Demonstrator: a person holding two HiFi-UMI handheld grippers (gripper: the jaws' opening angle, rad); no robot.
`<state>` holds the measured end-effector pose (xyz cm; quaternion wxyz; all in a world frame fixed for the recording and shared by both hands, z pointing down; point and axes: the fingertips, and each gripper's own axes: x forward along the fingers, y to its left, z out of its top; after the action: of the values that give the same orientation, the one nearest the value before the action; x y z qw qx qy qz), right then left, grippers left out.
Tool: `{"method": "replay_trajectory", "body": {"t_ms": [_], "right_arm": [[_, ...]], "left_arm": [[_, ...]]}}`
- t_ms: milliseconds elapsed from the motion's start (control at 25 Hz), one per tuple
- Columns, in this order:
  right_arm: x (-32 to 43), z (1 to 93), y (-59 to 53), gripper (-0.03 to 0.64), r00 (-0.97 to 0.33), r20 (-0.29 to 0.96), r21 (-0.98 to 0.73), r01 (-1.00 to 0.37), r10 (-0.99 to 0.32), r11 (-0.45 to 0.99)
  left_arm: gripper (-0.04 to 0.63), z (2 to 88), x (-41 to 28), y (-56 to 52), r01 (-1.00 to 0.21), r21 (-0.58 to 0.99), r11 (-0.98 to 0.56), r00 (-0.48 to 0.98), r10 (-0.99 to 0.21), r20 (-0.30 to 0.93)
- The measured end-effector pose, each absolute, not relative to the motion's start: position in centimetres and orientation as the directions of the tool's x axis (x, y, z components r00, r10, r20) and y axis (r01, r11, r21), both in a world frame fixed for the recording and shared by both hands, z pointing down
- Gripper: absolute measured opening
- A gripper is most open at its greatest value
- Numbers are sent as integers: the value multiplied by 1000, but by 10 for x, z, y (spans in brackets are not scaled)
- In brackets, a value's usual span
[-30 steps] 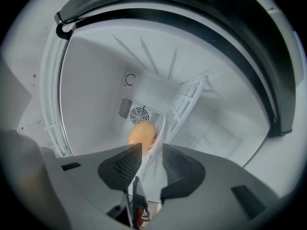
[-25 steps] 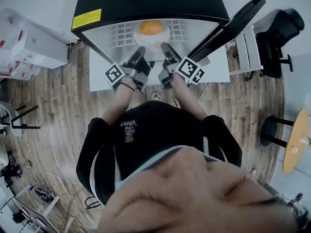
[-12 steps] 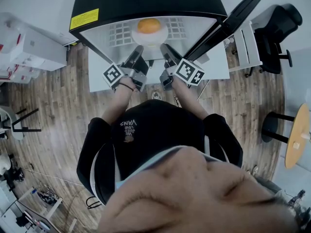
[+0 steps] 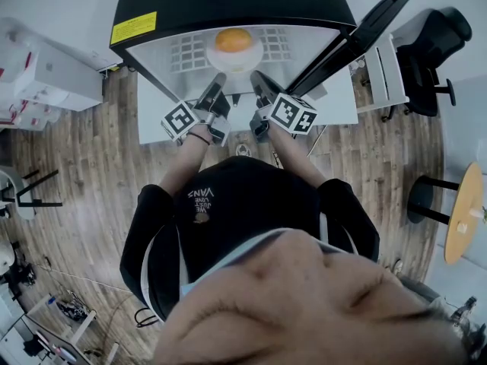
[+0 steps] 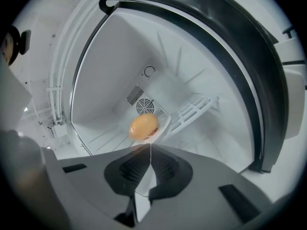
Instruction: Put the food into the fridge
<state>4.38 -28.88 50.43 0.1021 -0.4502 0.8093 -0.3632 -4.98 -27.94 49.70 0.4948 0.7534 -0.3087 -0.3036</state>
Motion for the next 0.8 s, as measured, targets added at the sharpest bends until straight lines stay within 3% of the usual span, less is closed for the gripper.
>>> {"method": "replay_trajectory", "body": {"t_ms": [320,800], "right_arm": [[37,503,-289,12,-582,183,-601,-704,-793,378],[36,502,-294,12,-575,189,-568,-725,-796,389]], "left_arm": [[44,499,-52,-280,-338,856,-391,644,-760,-93],[44,501,-47,-285,-451,776,-441,673,-739,-30]]}}
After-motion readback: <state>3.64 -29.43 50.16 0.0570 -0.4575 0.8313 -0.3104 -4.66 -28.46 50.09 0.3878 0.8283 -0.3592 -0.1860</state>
